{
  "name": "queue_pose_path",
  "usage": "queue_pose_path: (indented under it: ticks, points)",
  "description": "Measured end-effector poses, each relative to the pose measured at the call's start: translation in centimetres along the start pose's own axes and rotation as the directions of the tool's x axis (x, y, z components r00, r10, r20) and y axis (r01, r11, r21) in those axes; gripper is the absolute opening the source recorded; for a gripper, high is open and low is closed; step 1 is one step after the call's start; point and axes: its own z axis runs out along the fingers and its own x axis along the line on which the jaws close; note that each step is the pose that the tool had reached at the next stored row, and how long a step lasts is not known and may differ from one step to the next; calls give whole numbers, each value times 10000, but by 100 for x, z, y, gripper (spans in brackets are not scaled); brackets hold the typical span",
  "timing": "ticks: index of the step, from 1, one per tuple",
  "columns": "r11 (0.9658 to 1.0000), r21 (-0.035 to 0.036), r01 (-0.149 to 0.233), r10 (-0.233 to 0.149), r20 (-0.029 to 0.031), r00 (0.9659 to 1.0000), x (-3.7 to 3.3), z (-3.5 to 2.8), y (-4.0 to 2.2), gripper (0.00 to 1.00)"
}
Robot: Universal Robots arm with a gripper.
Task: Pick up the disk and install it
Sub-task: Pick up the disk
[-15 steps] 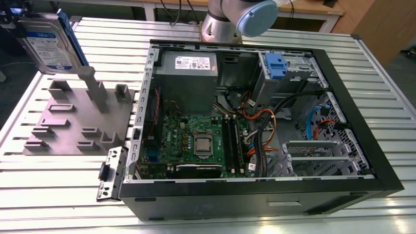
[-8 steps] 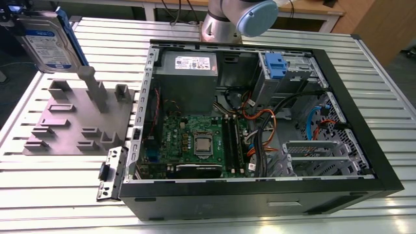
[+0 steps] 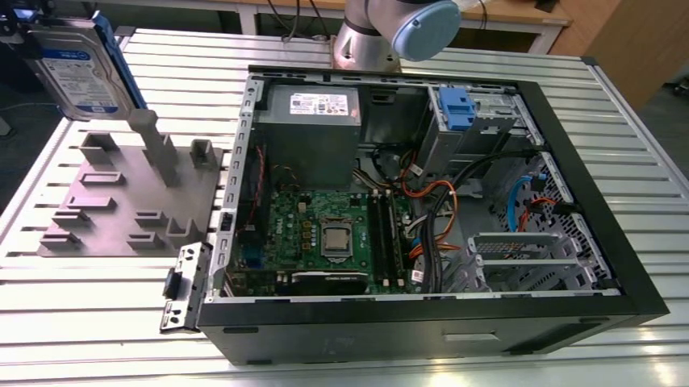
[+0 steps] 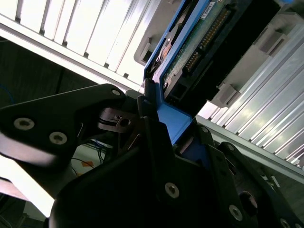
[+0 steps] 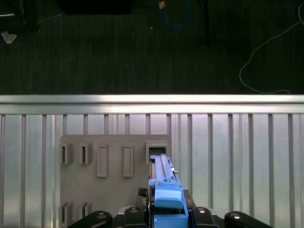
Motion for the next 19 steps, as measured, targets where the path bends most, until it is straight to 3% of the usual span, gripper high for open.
queue_pose_path:
  ticks: [19]
  points:
    - [10000,1,0,0,0,10000,-3,-129,1,36]
